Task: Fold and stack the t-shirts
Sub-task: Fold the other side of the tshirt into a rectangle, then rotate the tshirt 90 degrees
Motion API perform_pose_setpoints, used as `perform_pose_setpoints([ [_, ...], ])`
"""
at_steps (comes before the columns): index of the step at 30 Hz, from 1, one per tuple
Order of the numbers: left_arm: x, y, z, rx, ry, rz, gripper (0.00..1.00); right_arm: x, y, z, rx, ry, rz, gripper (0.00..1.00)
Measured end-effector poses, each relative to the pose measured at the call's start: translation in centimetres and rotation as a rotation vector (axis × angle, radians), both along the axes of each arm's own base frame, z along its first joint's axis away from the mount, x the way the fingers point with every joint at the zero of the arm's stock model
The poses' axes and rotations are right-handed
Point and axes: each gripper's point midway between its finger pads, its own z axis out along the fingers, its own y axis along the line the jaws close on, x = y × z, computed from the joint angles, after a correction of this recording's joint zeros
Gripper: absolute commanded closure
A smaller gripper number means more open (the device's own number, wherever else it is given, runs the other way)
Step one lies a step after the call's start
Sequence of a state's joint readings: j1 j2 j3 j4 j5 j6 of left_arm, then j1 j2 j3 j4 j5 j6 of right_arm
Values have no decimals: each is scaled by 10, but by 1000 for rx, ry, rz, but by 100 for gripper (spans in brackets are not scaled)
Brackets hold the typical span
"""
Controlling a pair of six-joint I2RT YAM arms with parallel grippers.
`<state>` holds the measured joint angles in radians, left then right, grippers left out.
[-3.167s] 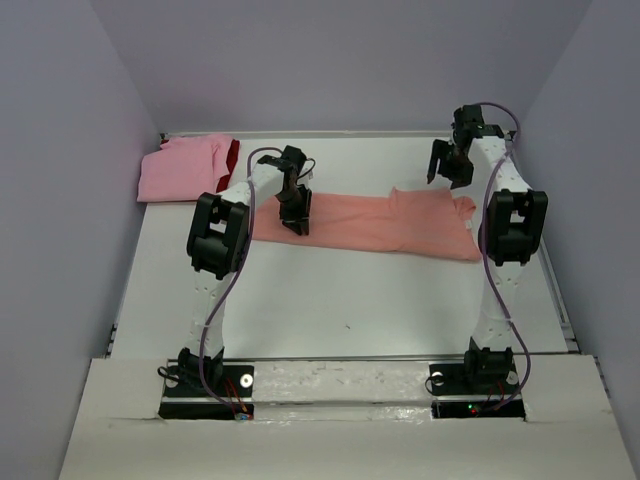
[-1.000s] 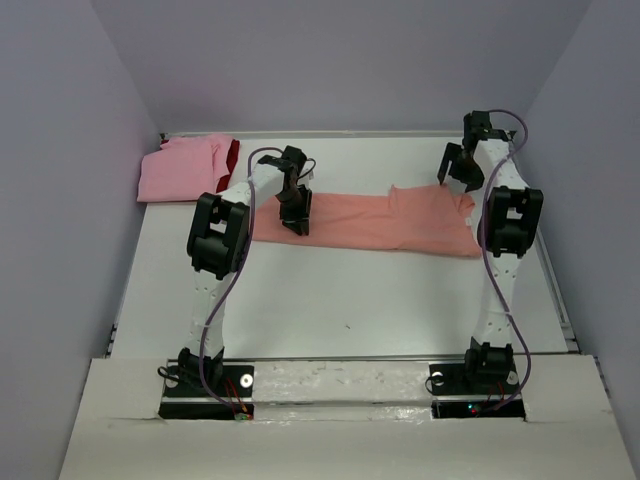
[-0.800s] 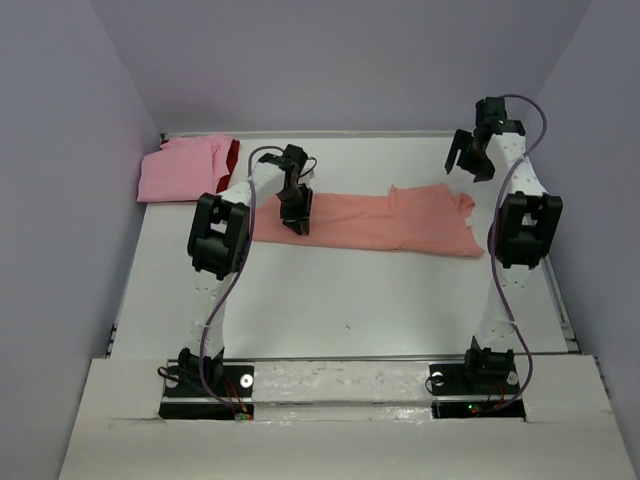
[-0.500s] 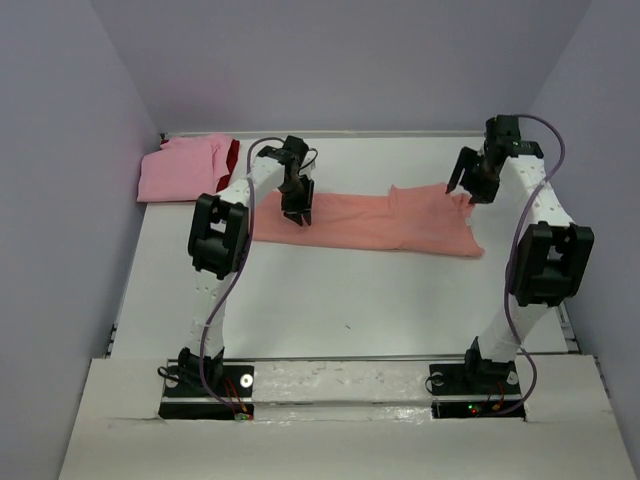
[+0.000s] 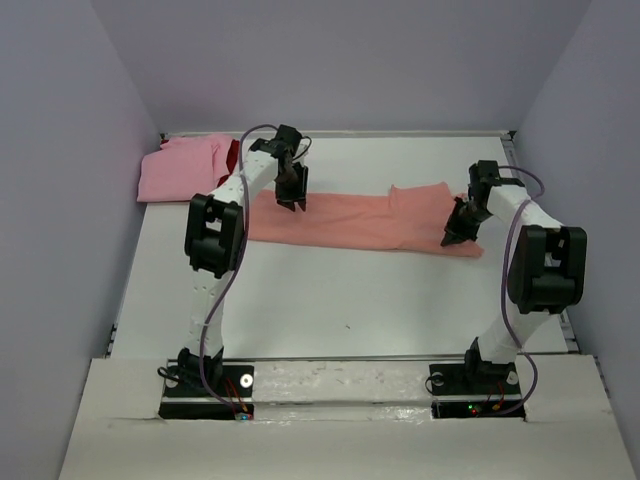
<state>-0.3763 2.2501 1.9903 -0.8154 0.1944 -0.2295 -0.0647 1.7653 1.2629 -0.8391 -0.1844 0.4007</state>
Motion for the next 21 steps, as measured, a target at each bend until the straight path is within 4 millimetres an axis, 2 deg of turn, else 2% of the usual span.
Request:
perform_pose_setpoints([
  [3,4,13,-6,9,2,24,58,5,3,5,0,-33,5,100],
  [5,6,30,-13,20,20,56,58,7,5,4,0,-41,6,100],
  [11,15,60,-15,33,22,122,58,-1,10,-7,4,-21,4,100],
  [17,19,66,-24,59,29,135,58,-1,16,-13,6,-15,-1,100],
  [21,19,68,-37,78,49,137,58,2,19,-26,-2,10,-2,100],
])
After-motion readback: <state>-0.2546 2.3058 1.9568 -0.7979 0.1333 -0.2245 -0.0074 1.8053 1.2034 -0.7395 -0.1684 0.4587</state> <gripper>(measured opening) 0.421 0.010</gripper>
